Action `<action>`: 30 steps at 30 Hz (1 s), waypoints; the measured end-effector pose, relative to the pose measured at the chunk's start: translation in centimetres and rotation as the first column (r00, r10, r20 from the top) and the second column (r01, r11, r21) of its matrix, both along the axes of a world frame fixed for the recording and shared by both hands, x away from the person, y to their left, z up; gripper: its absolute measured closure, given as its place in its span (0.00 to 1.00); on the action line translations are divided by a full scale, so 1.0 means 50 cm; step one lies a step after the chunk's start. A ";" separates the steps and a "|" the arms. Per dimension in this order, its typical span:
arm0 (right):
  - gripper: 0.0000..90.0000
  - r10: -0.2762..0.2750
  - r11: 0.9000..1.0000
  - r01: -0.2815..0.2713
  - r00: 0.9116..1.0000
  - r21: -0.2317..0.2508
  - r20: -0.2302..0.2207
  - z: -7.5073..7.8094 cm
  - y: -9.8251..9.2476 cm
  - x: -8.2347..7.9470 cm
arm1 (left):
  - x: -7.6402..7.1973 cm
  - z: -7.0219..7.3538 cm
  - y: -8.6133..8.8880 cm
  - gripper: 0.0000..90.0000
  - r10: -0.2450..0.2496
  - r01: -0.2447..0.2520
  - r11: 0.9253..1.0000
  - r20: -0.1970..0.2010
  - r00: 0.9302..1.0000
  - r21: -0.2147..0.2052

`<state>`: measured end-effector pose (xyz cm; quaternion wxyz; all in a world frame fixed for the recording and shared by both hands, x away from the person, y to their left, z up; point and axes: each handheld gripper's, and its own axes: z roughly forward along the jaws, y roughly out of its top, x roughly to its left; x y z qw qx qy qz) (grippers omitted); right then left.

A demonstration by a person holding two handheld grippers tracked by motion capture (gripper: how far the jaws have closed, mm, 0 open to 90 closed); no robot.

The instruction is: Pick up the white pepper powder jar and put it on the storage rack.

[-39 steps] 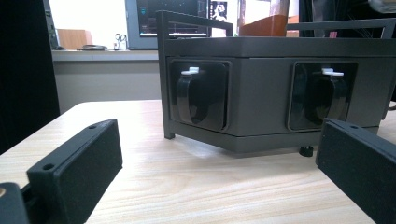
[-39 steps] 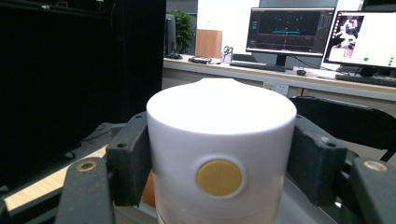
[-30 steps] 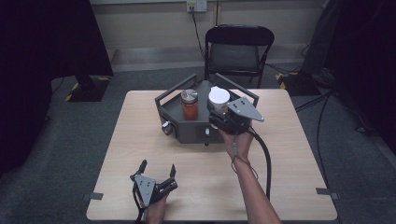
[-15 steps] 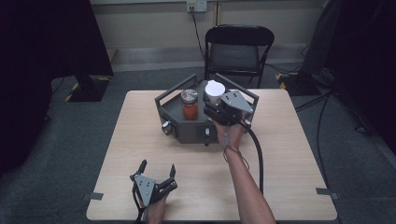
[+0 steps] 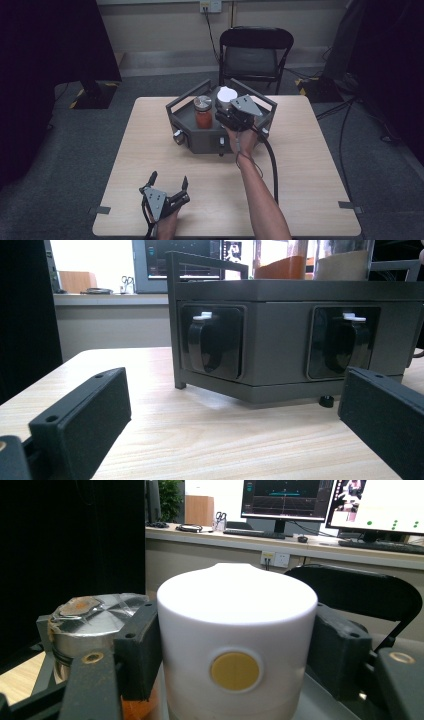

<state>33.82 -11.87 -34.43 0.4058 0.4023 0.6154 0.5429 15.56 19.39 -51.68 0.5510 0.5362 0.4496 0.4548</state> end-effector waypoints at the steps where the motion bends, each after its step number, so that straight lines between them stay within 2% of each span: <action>1: 0.34 0.000 1.000 0.000 1.000 0.000 -0.003 0.000 0.000 0.001 | 0.000 0.000 0.000 0.00 0.000 0.000 1.000 0.000 1.000 0.000; 11: 0.34 0.012 1.000 -0.012 1.000 0.012 -0.017 -0.002 -0.014 0.007 | 0.000 0.000 0.000 0.00 -0.001 0.001 1.000 0.000 1.000 0.000; 17: 0.33 0.017 0.999 -0.015 0.999 0.039 -0.048 0.006 -0.026 0.010 | 0.000 0.000 0.000 0.00 -0.001 0.001 1.000 0.000 1.000 0.000; 25: 0.33 0.018 0.999 -0.016 0.999 0.037 -0.049 0.007 -0.025 0.011 | 0.000 0.000 -0.001 0.00 0.004 -0.004 1.000 0.000 1.000 0.000; 27: 0.27 0.016 0.999 -0.015 0.999 0.039 -0.043 0.004 -0.027 0.010 | 0.000 0.000 -0.001 0.00 0.004 -0.004 1.000 0.000 1.000 0.000; 28: 0.27 0.016 0.999 -0.015 0.999 0.039 -0.043 0.004 -0.027 0.010 | 0.000 0.000 -0.001 0.00 0.004 -0.004 1.000 0.000 1.000 0.000; 29: 0.17 0.022 0.998 -0.020 0.999 0.063 -0.043 0.002 -0.029 0.012 | 0.000 0.000 -0.001 0.00 0.003 -0.003 1.000 0.000 1.000 0.000; 30: 0.15 0.016 0.998 -0.014 0.999 0.059 -0.036 0.001 -0.027 0.010 | 0.000 0.000 0.000 0.00 0.001 -0.001 1.000 0.000 1.000 0.000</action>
